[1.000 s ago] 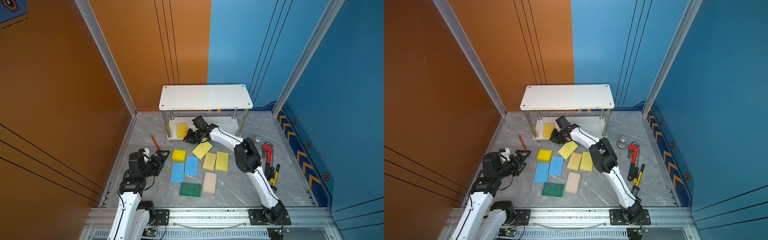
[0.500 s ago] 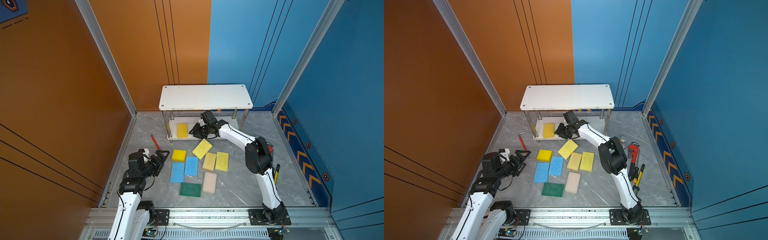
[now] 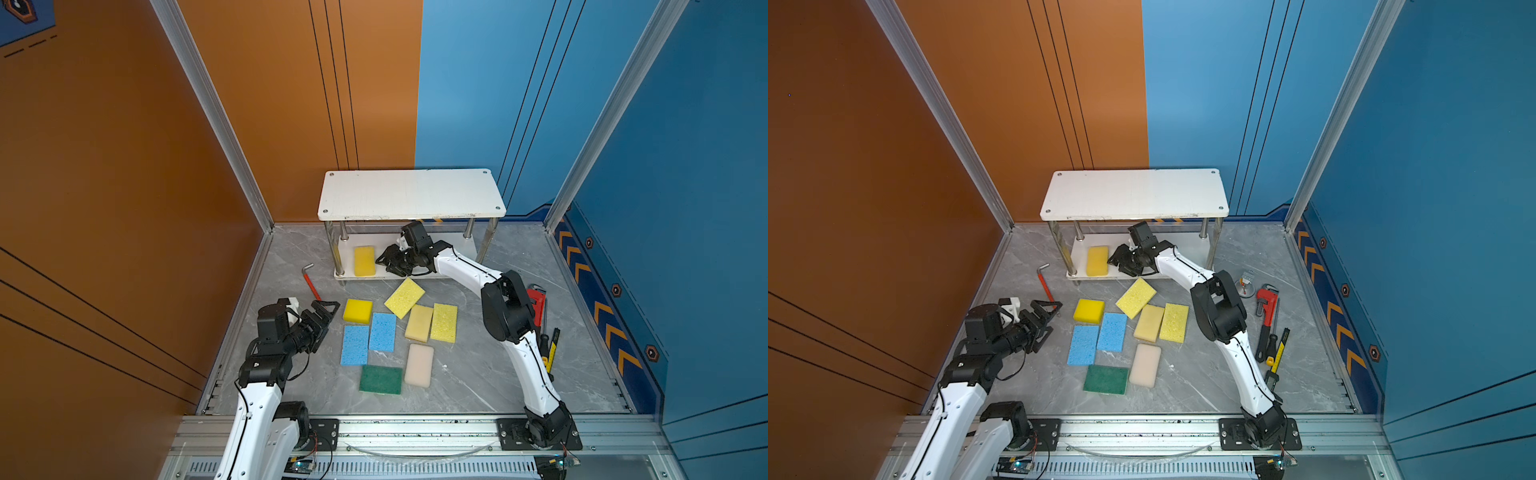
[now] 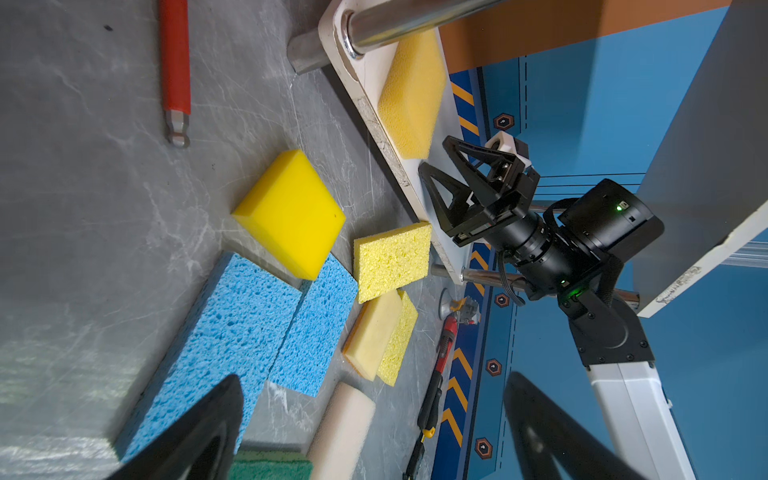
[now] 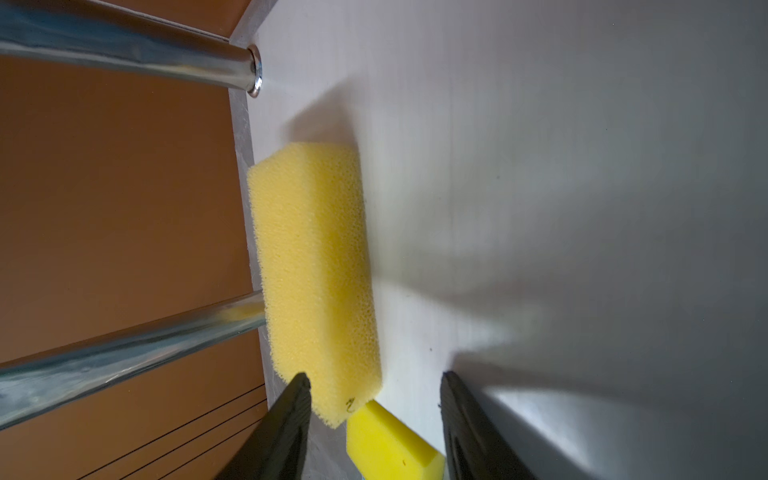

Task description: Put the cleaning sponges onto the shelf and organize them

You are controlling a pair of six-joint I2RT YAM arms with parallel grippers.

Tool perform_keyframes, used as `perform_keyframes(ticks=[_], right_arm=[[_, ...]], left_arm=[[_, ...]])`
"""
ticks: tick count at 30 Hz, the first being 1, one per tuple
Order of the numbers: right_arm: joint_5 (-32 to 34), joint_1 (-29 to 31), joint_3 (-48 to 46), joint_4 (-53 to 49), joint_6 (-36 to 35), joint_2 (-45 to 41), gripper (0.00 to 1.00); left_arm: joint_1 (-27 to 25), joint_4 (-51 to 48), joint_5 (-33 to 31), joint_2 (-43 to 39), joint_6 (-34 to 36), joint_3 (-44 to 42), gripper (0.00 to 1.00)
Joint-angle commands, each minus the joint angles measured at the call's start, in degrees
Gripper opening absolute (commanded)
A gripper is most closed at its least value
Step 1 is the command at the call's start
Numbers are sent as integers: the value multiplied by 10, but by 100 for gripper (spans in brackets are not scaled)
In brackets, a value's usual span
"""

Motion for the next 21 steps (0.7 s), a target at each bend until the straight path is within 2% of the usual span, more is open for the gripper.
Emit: perform_keyframes(ticks=[1, 21], right_arm=[[-3, 5, 20, 11, 11, 29, 53], [-15, 22, 75, 17, 29, 77, 54]], left_arm=[[5, -16, 15, 0, 14, -2, 98], [10, -25, 18, -7, 19, -3, 98]])
